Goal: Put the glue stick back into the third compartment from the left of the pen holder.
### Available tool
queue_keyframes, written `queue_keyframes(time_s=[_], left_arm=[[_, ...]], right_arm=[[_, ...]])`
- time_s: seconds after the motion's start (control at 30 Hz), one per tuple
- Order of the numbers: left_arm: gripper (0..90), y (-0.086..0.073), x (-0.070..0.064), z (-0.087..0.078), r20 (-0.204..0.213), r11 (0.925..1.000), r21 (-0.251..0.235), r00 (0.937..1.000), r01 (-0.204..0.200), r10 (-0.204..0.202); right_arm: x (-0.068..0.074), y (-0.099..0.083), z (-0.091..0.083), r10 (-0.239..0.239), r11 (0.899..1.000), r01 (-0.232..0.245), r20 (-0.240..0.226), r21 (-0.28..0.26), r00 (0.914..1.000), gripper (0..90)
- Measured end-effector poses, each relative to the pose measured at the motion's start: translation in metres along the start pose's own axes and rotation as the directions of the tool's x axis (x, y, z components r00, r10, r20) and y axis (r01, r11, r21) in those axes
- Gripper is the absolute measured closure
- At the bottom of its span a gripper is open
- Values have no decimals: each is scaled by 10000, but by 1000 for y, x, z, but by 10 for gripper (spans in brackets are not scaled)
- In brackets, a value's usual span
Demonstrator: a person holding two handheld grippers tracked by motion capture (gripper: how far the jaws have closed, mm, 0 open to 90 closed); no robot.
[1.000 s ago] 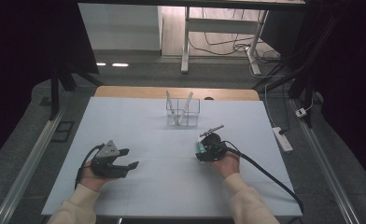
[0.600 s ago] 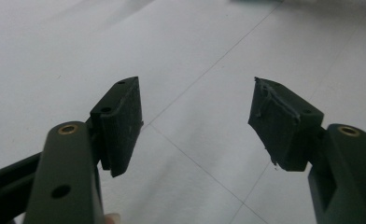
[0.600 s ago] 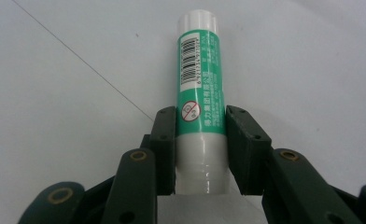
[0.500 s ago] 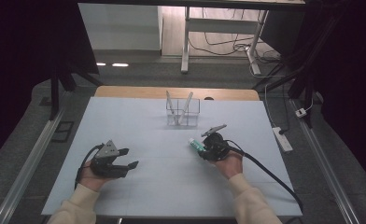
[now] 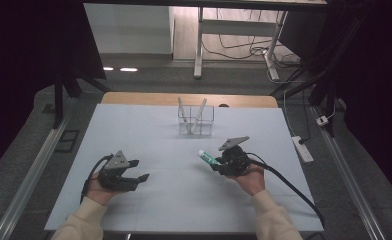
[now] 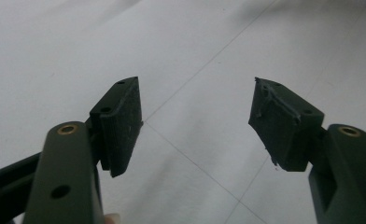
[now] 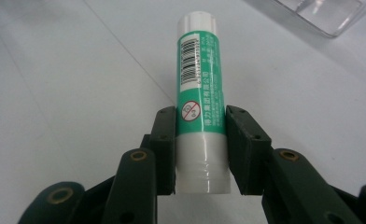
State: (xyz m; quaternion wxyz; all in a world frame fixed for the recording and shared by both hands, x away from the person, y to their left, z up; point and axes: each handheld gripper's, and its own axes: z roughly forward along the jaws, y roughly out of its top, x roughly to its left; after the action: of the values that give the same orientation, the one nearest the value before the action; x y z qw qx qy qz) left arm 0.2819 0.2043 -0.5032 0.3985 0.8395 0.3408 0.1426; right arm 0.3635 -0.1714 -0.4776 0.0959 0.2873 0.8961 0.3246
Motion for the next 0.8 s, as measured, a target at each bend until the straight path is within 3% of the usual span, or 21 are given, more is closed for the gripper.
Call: queue_keyframes(time_s=[0.3,0.53,0.8], left_arm=[[342,1,-2,0,-64,9998,109,9998,-191,192],[340,1,-1,-2,-104,9999,134,9999,-85,87],[340,12,-12,2,-154,9970,268,9972,-721,726]], right_arm=[[8,-2,1,-687,9976,682,-430,-134,9967,654],[11,-3,2,-839,9962,821,-732,-277,9938,654],[16,-2,4,-961,9949,926,-1000,-395,9903,654]])
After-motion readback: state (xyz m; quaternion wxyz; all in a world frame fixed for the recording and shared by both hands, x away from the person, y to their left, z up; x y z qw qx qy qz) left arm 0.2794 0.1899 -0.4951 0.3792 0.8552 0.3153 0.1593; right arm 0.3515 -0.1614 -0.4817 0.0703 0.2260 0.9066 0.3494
